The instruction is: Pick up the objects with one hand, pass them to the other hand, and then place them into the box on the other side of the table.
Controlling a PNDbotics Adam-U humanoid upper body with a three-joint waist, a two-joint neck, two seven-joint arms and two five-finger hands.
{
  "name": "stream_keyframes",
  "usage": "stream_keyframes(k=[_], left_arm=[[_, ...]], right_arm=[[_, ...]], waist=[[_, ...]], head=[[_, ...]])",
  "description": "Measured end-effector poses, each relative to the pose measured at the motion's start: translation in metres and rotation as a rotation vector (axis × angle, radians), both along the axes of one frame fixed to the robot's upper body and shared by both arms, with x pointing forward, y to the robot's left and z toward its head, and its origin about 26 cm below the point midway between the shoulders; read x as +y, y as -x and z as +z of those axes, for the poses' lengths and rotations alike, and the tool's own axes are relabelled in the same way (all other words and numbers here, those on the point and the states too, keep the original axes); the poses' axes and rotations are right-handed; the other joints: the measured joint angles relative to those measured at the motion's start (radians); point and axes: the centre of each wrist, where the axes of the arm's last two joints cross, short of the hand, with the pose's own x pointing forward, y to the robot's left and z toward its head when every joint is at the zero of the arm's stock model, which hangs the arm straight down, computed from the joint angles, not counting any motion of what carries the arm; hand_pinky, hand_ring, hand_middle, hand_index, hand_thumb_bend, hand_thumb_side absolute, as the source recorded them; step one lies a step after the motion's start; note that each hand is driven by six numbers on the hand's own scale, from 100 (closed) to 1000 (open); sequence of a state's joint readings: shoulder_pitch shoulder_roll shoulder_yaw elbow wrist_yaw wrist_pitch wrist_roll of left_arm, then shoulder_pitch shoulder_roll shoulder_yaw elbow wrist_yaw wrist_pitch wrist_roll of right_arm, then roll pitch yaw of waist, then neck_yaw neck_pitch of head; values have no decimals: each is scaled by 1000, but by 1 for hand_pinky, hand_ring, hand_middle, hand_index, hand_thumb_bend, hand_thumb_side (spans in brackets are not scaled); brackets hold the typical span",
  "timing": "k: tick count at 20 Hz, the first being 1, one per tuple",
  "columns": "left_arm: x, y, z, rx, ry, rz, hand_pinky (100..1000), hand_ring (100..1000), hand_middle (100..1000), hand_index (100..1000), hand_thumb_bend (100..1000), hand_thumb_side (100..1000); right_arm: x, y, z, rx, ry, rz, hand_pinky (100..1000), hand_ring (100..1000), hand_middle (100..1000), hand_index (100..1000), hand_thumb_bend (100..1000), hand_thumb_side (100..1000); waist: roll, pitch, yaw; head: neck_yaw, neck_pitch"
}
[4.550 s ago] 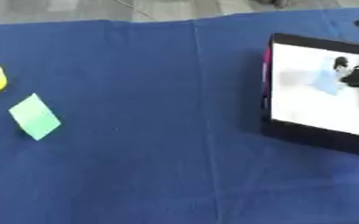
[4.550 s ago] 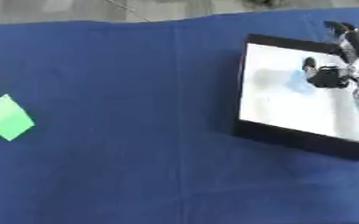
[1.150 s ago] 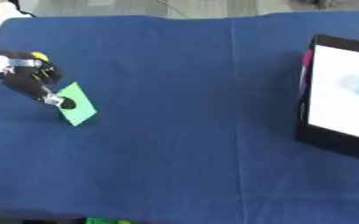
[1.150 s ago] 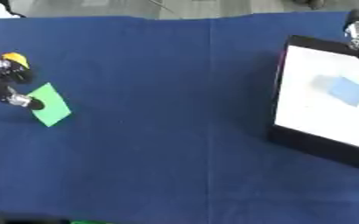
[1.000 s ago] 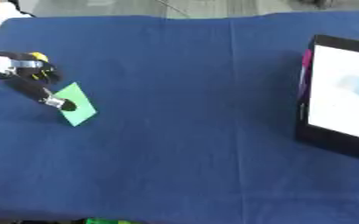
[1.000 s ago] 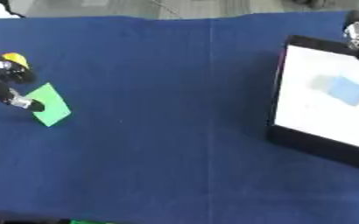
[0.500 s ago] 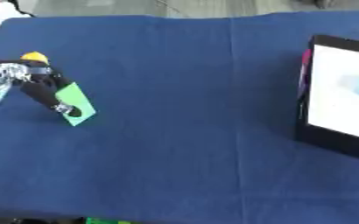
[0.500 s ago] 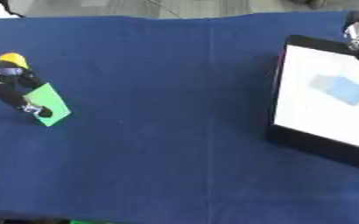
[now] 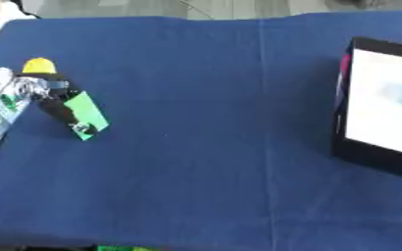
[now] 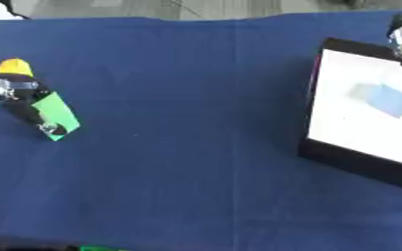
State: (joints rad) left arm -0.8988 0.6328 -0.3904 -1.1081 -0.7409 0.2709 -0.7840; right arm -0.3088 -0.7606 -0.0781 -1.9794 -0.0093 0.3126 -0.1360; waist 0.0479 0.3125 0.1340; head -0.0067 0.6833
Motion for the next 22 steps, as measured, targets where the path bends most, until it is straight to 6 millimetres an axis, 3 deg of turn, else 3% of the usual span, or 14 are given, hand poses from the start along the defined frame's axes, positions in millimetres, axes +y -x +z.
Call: stream_keyframes(k=[6,16,22], left_arm=[[-1,0,0,5,-32,-15,909,900,782,750,502,324],[-4,-1,-1,-11,-36,-4,864,816,712,617,247,235],[-15,15,26,-119,27,-52,854,784,695,614,178,209]], right_arm=[[0,0,0,1,-1,1,951,1000,940,973,100,534],[0,0,0,2,-3,2,953,1000,941,973,100,537],[0,0,0,-1,-4,6,953,1000,941,973,100,526]], waist=[[0,0,0],[-1,-2,0],[-3,-3,6]], head=[[5,0],[6,0],[5,1]])
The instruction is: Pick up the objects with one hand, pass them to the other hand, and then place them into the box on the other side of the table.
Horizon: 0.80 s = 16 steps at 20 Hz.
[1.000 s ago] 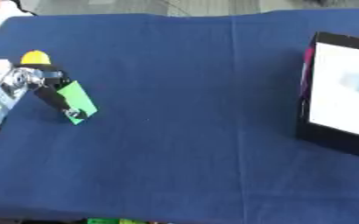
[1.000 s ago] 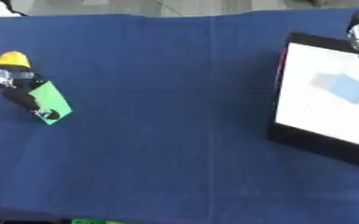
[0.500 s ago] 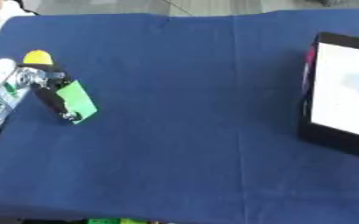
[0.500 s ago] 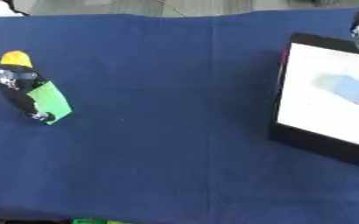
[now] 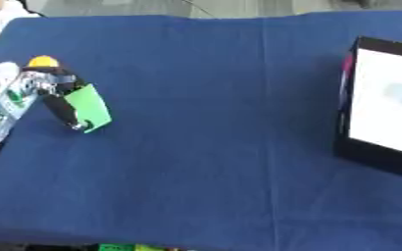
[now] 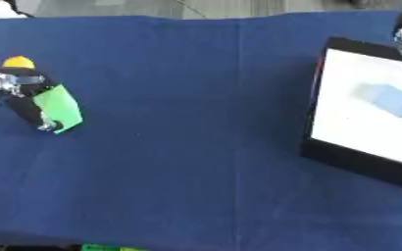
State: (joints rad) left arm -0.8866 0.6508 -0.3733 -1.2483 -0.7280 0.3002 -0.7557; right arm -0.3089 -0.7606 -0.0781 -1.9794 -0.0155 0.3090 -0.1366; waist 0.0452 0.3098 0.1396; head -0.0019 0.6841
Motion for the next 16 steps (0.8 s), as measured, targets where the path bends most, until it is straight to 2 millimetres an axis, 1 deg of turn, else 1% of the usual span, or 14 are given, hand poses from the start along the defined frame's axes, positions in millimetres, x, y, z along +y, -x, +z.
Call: stream_keyframes(k=[1,2,5,7,11,12,16], left_arm=[[-2,4,6,-23,11,-7,854,784,695,614,178,209],[-3,8,10,-43,21,-9,831,752,677,625,100,187],[-10,23,28,-164,103,-28,812,728,660,628,100,214],[-13,33,37,-259,156,-34,806,712,651,628,100,208],[-23,51,41,-420,238,-87,791,693,637,626,100,183],[-25,54,41,-453,252,-107,789,687,634,625,100,175],[-35,61,35,-543,308,-185,790,666,626,625,100,200]], right_arm=[[0,0,0,-2,-1,2,953,1000,941,973,100,526],[0,0,1,-5,-2,6,952,1000,942,972,100,501],[4,-2,6,-33,6,42,950,1000,942,971,100,480],[9,-3,10,-53,18,77,950,1000,942,971,100,457],[20,-7,17,-80,58,175,947,1000,942,967,100,420],[23,-7,18,-83,74,205,945,1000,941,965,100,398],[39,-11,24,-89,172,336,936,1000,937,957,100,326]], waist=[[0,-1,1],[-1,-1,2],[-7,-6,9],[-12,-12,11],[-19,-13,14],[-21,-13,15],[-29,-13,19]], head=[[0,0],[-1,0],[-9,0],[-17,0],[-33,0],[-37,0],[-49,0]])
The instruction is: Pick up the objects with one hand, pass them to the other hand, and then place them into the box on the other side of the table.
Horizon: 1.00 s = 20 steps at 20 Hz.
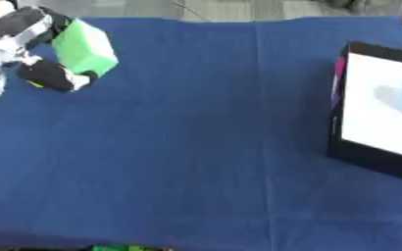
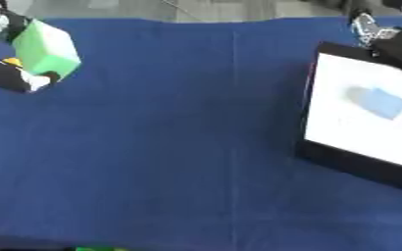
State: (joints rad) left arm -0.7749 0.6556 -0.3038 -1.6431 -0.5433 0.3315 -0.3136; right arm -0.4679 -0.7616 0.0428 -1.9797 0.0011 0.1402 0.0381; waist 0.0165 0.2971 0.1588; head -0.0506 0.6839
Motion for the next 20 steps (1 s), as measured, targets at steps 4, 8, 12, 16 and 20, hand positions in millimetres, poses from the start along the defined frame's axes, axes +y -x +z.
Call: stream_keyframes(k=[4,8,12,16,20], left_arm=[[-15,0,-12,-43,57,-65,795,644,623,624,100,238],[-31,1,-22,-55,123,-173,799,618,616,615,100,295],[-45,3,-33,-25,198,-295,802,614,616,617,100,321],[-57,5,-42,-1,223,-370,800,613,616,617,100,312],[-67,8,-48,-16,214,-403,793,609,616,614,100,291]], right_arm=[[17,-2,12,-24,148,111,927,1000,938,950,100,274],[32,-3,23,-40,285,204,921,1000,943,948,100,275],[45,-3,29,-37,390,273,918,1000,944,947,100,281],[59,-4,28,-24,469,333,913,1000,946,946,100,290],[72,-4,28,-12,536,384,908,1000,947,949,100,299]], waist=[[-10,0,1],[-13,0,1],[-16,0,-2],[-19,-1,-5],[-23,-4,-9]], head=[[-4,0],[-3,1],[-1,2],[1,8],[1,9]])
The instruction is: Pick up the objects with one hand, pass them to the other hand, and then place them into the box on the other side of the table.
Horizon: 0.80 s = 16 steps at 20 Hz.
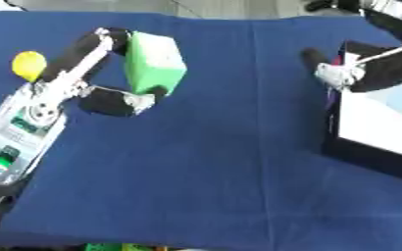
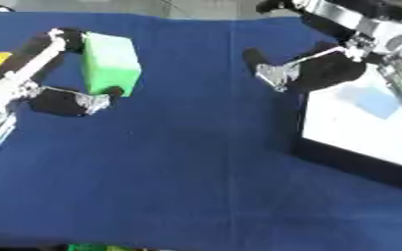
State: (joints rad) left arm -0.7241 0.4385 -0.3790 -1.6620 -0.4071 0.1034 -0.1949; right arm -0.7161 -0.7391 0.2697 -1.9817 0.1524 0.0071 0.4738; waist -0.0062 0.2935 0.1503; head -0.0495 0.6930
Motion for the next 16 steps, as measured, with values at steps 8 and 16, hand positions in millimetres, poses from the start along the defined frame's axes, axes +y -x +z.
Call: stream_keyframes(k=[8,16], left_arm=[[-15,4,-10,-71,-45,-25,785,587,614,614,100,273],[-24,6,-15,-131,-80,-23,774,564,604,610,100,243]], right_arm=[[28,1,-2,29,98,72,907,1000,948,957,100,288],[47,4,-4,36,132,37,905,1000,946,962,100,276]], waist=[[-7,-6,-8],[-7,-9,-9]], head=[[0,9],[-5,18]])
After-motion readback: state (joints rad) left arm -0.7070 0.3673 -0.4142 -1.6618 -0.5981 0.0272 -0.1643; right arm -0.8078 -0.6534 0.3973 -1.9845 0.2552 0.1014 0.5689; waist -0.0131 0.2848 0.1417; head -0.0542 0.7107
